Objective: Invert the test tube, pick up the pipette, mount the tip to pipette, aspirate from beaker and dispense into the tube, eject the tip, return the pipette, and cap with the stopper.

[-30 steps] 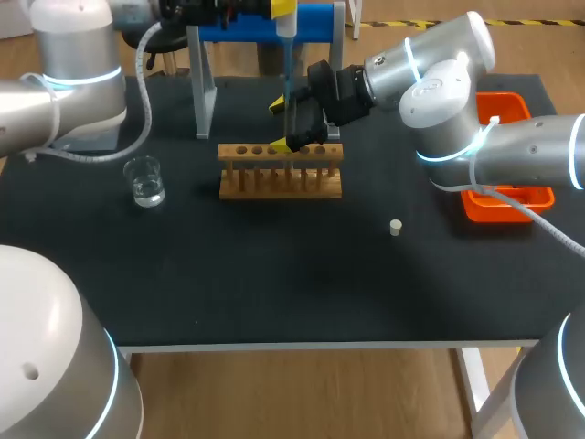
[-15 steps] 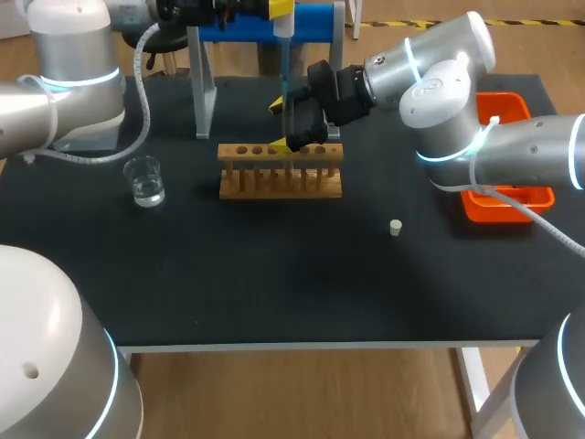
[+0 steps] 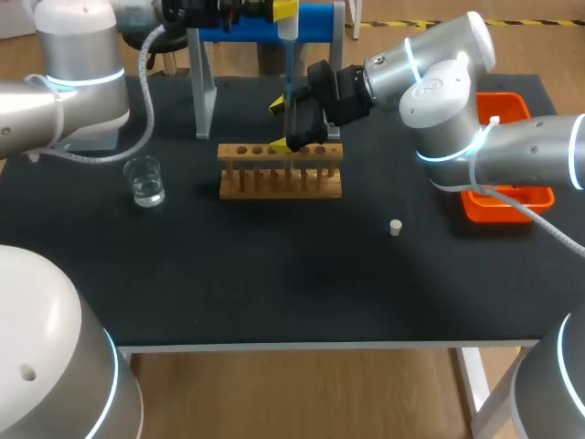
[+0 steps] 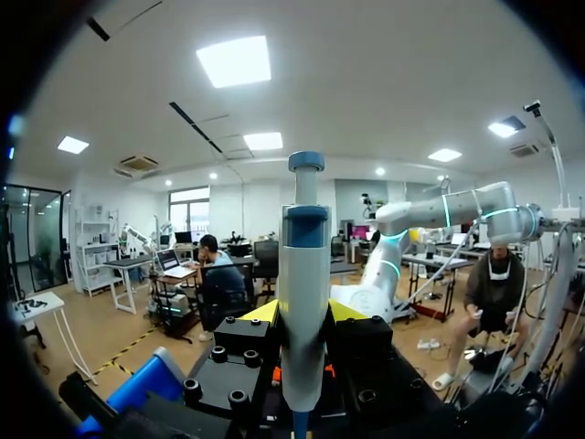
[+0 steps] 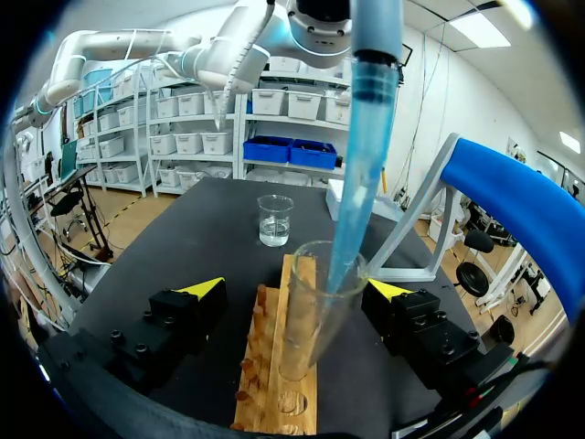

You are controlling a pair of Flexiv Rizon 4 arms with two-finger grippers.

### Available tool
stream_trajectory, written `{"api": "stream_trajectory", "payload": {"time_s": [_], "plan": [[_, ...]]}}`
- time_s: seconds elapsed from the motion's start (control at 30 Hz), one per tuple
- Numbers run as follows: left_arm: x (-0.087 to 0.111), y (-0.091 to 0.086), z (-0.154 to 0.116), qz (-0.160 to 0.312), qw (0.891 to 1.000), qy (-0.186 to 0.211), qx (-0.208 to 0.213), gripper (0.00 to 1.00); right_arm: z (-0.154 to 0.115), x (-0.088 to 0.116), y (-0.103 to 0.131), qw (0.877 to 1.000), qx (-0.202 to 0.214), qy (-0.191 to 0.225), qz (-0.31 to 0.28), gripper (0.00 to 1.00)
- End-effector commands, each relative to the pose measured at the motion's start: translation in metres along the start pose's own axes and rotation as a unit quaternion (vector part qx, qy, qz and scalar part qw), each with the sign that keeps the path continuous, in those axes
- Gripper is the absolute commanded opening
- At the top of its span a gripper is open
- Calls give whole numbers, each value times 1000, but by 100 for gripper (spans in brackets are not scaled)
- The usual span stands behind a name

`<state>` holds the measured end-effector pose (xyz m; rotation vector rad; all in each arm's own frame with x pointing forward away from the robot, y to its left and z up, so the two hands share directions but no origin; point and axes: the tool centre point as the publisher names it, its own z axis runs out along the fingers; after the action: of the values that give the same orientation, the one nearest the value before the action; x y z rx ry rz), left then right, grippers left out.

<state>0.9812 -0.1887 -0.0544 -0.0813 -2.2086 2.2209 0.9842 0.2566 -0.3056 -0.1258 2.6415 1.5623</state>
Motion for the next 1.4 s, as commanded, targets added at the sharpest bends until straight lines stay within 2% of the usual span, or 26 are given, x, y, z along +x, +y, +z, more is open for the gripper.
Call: {"api": "stream_trajectory", "payload": {"time_s": [0.03, 1.4], "plan": [[-4, 2, 1, 1, 1000, 6, 1, 0, 0, 0, 0, 1000, 1, 1, 0, 100], [1, 17, 3, -4, 1000, 1, 1, 0, 0, 0, 0, 1000, 1, 1, 0, 100]]}}
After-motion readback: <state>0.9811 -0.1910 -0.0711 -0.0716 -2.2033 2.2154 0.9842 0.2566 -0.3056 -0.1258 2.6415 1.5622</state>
